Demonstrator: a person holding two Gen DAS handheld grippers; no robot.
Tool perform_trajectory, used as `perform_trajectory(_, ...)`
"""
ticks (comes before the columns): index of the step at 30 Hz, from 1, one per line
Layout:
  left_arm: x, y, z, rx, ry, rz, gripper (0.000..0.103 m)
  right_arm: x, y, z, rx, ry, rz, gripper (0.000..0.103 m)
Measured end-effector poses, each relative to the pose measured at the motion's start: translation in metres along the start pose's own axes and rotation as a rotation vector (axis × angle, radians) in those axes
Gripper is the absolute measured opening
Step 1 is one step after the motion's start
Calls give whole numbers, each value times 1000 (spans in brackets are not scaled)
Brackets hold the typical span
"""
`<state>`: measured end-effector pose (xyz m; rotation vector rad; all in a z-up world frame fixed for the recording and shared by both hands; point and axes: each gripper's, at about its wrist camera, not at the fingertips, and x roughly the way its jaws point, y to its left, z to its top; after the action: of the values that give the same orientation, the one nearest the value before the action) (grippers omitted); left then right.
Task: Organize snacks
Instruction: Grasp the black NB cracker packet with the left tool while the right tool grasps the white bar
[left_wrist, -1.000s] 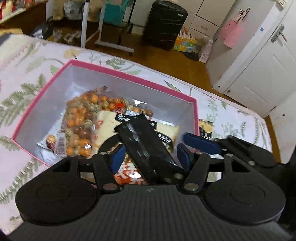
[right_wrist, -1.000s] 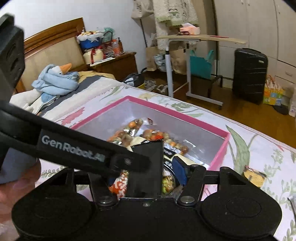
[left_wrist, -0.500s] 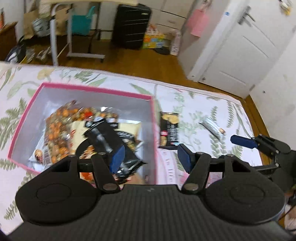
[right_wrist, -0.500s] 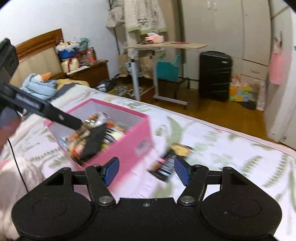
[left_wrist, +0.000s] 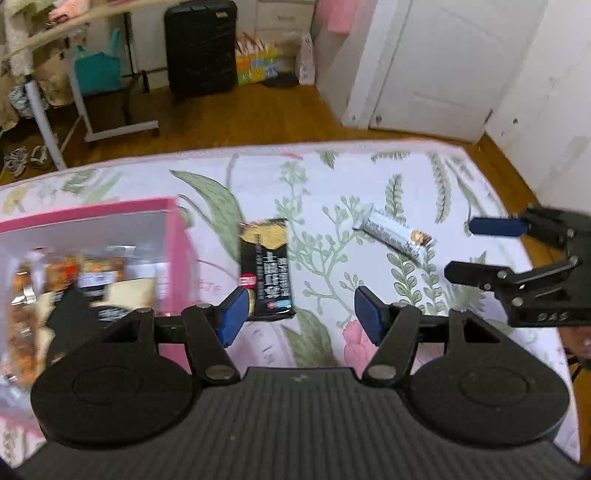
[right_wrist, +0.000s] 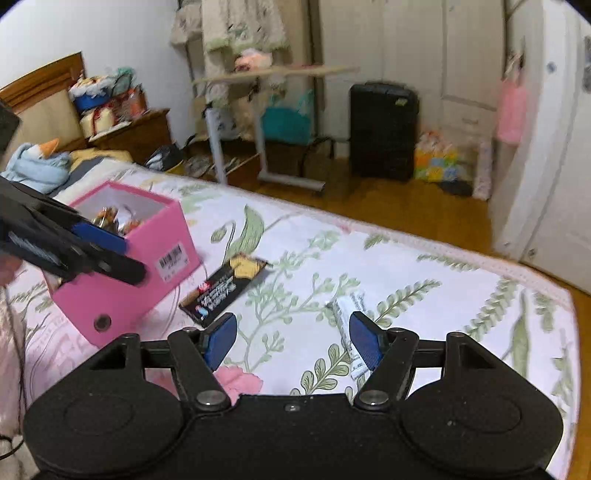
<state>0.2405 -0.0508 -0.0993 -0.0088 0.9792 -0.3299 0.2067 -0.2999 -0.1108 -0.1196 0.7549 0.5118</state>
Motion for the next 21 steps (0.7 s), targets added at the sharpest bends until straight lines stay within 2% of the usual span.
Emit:
perform_trajectory(3, 33, -8, 3, 16, 27, 27, 62, 22, -14, 4, 11, 35, 44, 72)
perform_trajectory(5, 58, -10, 6, 24, 50, 65, 62, 39, -17, 6, -35, 59, 55, 72)
perform_trajectory(8, 94, 1, 9, -40, 130, 91, 62, 60, -25, 6, -57, 91, 61, 71)
perform_trajectory(10, 110, 9, 9, -79, 134, 137, 63, 71, -35, 3, -35, 86, 62, 70)
perform_trajectory(13, 116, 11, 11, -63, 80, 208, 64, 83, -48, -4, 6, 57, 37, 71)
perform_trajectory(15, 123, 14, 11, -67, 97, 199, 64, 94, -56, -9, 43, 63, 35, 70)
perform_trajectory(17, 131, 18, 12, -101, 116, 182, 66, 104, -58, -13, 28, 81, 9, 70)
perform_trajectory(19, 132, 19, 12, -110, 98, 182, 67, 112, -59, -17, 15, 103, -24, 64)
perform_trajectory(21, 130, 18, 11, -102, 92, 178, 62, 113, -60, -21, 32, 85, -45, 64)
